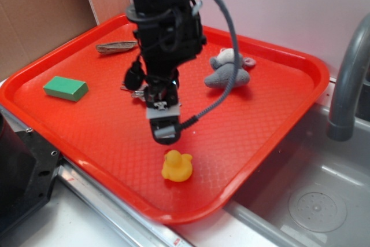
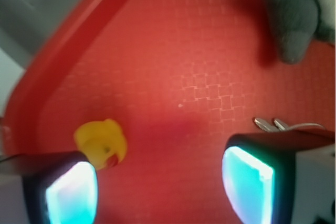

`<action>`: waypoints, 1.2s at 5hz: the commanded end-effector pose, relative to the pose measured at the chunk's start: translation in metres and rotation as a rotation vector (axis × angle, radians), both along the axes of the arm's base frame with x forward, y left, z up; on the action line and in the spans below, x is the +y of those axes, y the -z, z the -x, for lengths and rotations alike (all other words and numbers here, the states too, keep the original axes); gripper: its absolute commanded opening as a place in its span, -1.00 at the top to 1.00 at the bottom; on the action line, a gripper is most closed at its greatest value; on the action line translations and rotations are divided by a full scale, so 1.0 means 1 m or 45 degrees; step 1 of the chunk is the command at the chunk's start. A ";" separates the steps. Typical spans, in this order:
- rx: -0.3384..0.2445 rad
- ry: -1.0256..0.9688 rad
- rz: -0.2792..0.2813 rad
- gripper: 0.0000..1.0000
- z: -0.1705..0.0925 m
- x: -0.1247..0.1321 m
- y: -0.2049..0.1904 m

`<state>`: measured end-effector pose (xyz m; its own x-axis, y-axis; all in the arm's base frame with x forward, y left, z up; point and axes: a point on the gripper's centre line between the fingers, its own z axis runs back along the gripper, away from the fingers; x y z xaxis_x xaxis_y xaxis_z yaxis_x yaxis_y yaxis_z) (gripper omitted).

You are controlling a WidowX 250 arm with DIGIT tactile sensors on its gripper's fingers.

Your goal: Grab the yellow duck.

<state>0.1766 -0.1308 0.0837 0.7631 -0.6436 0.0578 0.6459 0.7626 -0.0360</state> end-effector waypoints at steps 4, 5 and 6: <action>0.168 0.051 -0.181 1.00 0.019 -0.007 0.082; 0.166 0.036 -0.169 1.00 0.017 -0.002 0.082; 0.148 0.016 -0.148 1.00 0.015 0.002 0.062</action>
<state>0.1705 -0.1355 0.0161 0.7560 -0.6438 -0.1182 0.6460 0.7630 -0.0242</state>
